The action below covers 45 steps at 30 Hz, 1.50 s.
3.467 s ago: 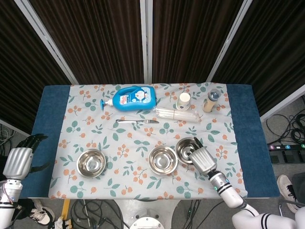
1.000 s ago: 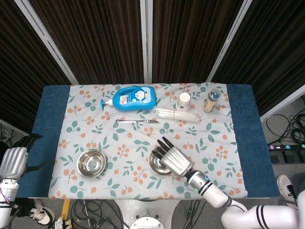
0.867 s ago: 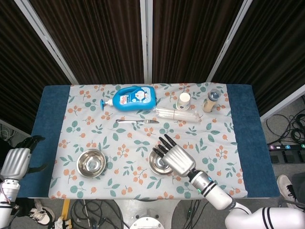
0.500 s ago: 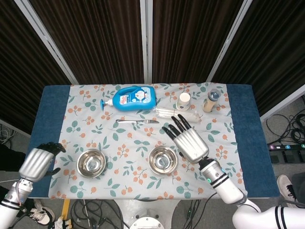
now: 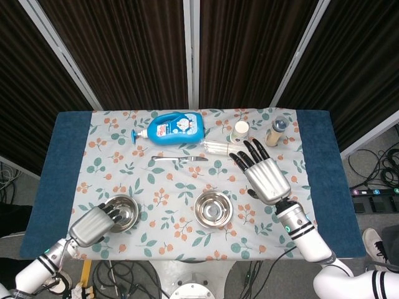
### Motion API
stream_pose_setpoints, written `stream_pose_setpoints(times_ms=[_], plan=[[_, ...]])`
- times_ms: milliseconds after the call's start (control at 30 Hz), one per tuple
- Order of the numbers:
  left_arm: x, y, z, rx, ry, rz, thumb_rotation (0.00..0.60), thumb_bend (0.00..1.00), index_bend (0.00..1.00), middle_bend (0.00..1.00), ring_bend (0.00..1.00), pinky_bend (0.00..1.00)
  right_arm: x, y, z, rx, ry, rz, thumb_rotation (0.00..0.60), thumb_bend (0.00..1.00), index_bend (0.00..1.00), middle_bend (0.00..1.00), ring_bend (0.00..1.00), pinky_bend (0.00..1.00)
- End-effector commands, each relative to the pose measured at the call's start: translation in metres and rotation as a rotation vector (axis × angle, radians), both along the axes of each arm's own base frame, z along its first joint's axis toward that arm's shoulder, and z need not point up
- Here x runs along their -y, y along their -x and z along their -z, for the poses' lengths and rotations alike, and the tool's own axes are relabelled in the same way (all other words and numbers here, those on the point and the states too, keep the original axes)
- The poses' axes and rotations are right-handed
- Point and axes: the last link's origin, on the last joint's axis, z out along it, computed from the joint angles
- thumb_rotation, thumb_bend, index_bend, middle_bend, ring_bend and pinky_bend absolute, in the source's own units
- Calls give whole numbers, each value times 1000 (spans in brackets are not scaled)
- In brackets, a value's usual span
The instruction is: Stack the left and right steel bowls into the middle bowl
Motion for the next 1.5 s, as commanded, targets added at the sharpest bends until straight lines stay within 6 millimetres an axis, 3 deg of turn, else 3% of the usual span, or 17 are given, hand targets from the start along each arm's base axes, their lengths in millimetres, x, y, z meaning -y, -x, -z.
stream_pose_setpoints(times_ms=[33, 467, 700, 1000, 1500], plan=[[0, 4, 9, -22, 18, 2, 600, 142, 438, 430, 327, 442, 1, 4, -2, -1, 5, 12, 600, 0, 126, 202, 0, 0], [-20, 19, 29, -55, -8, -25, 600, 156, 460, 466, 338, 447, 4, 14, -3, 9, 7, 39, 600, 0, 127, 201, 0, 0], [-25, 25, 40, -104, -13, 17, 600, 208, 508, 517, 397, 518, 6, 21, -3, -3, 1, 62, 600, 0, 125, 199, 0, 0], [-27, 21, 50, -11, -36, 130, 600, 266, 700, 706, 612, 710, 7, 24, -6, 3, 7, 75, 600, 0, 120, 200, 0, 0], [-28, 25, 58, 12, -25, 173, 600, 286, 735, 746, 659, 752, 6, 32, -12, 9, 19, 97, 600, 0, 110, 201, 0, 0]])
